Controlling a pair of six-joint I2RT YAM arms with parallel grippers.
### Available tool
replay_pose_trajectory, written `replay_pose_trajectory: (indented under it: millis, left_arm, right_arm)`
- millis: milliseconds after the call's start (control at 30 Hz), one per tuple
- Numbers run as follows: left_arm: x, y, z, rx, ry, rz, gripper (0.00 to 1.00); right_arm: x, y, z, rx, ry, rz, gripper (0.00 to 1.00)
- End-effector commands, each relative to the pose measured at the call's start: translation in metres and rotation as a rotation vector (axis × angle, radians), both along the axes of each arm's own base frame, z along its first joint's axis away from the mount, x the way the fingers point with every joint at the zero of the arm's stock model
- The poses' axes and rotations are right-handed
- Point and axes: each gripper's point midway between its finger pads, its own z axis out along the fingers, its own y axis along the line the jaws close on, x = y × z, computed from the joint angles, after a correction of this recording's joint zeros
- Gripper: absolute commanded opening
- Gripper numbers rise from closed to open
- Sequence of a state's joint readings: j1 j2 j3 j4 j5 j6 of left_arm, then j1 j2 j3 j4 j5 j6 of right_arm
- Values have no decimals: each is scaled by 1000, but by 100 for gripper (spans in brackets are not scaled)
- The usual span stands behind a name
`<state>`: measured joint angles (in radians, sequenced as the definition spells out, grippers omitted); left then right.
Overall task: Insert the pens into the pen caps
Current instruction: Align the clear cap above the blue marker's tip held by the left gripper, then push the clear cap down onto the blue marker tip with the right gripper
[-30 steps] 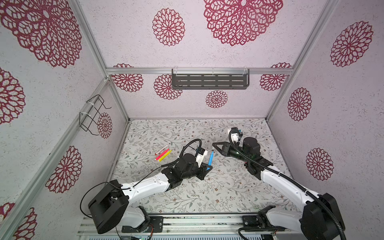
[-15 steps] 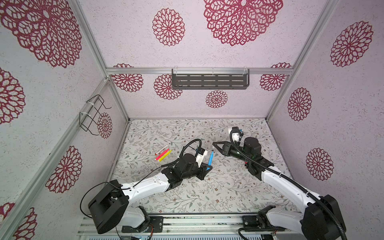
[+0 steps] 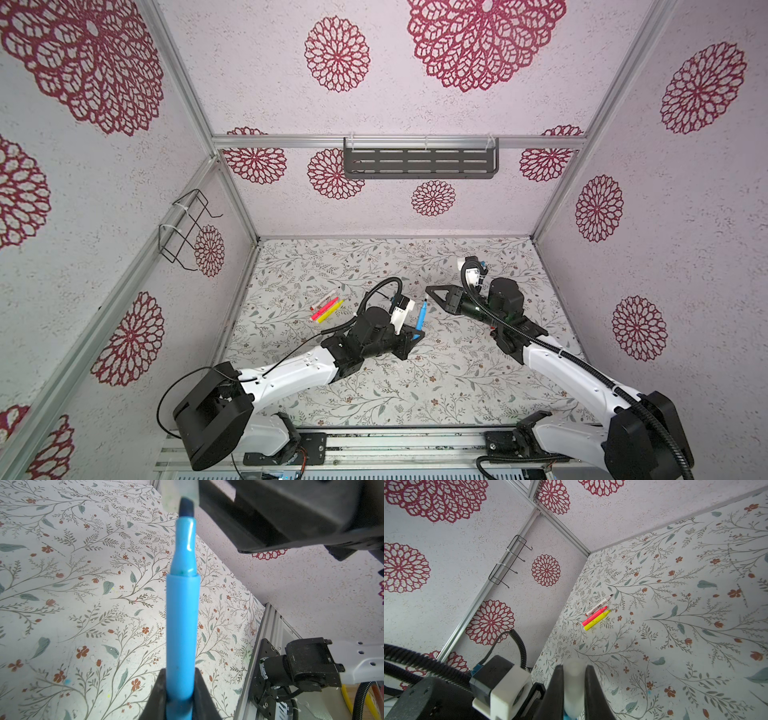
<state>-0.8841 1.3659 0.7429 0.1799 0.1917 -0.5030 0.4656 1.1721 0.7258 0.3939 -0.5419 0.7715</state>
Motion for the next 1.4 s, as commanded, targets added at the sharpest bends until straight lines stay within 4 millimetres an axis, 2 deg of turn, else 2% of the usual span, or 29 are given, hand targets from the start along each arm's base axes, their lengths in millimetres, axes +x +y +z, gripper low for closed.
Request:
replay_pose_trajectory:
  millis: [0, 300, 800, 1000, 1200, 1367]
  left_arm:
    - [0, 0, 14, -23, -43, 1, 4]
    - [1, 0, 13, -21, -39, -1, 4]
    - [-1, 1, 22, -39, -50, -6, 4]
    - [-1, 0, 26, -47, -51, -10, 4]
    - [-3, 1, 42, -76, -80, -16, 4]
    - [-6, 5, 67, -134, -112, -28, 3]
  right_arm:
    - [-12, 3, 25, 53, -76, 41, 0]
    - [-16, 5, 32, 66, -91, 55, 0]
    - [-15, 9, 21, 50, -80, 63, 0]
    - [-24, 17, 22, 31, -116, 90, 0]
    - [-37, 23, 20, 20, -147, 128, 0]
    - [-51, 24, 24, 38, -190, 177, 0]
